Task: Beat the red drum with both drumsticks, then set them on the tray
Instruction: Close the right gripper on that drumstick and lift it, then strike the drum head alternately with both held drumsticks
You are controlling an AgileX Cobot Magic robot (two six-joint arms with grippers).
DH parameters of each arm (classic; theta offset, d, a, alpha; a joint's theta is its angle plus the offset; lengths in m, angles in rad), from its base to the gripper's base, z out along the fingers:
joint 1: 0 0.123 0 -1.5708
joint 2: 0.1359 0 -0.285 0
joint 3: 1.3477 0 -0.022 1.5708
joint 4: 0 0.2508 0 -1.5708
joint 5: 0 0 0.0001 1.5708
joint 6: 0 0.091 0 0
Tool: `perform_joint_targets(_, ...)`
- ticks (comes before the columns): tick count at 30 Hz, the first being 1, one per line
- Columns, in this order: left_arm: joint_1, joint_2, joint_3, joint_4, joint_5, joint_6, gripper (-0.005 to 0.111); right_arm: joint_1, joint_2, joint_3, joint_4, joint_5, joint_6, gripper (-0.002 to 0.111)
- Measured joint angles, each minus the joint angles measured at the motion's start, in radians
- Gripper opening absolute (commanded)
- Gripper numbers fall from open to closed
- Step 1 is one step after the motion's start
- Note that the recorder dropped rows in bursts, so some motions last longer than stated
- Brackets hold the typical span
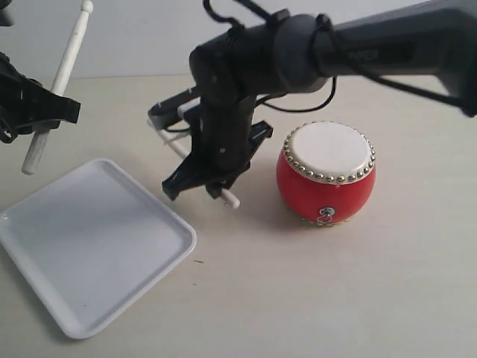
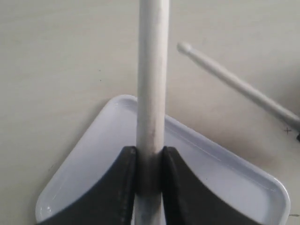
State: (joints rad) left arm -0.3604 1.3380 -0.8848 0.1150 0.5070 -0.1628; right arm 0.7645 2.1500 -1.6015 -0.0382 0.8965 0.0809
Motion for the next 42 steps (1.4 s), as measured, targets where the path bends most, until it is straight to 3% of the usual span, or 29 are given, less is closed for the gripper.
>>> perform_joint_targets(8, 0.0, 0.002, 0.0, -0.035, 0.051, 0.12, 0.0, -0.092, -0.234, 0.009, -0.082, 0.064, 0.018, 0.0)
perform_joint_targets(15, -0.005, 0.134, -0.151, -0.321, 0.28, 0.403, 0.0, -0.198, -0.474, 0.125, -0.107, 0.136, 0.018, 0.0)
perform_joint_targets(19, -0.063, 0.208, -0.233, -0.381, 0.337, 0.464, 0.0, -0.264, -0.634, 0.283, -0.116, 0.178, 0.018, 0.0)
perform_joint_targets(27, -0.232, 0.284, -0.311, -0.363, 0.351, 0.47, 0.0, -0.307, -0.935, 0.584, -0.122, 0.292, 0.018, 0.0)
perform_joint_targets(31, -0.295, 0.353, -0.415, -0.315, 0.403, 0.466, 0.0, -0.307, -1.037, 0.739, -0.11, 0.316, -0.004, 0.0)
perform_joint_targets(34, -0.346, 0.389, -0.482, -0.196, 0.391, 0.421, 0.0, -0.31, -1.053, 0.816, -0.104, 0.285, -0.034, 0.0)
perform_joint_targets(37, -0.359, 0.407, -0.507, -0.13, 0.416, 0.365, 0.0, -0.375, -1.027, 0.831, -0.101, 0.241, -0.081, 0.0)
perform_joint_targets(42, -0.408, 0.407, -0.501, -0.115, 0.373, 0.34, 0.0, -0.47, -0.939, 0.831, 0.136, 0.184, -0.23, 0.0)
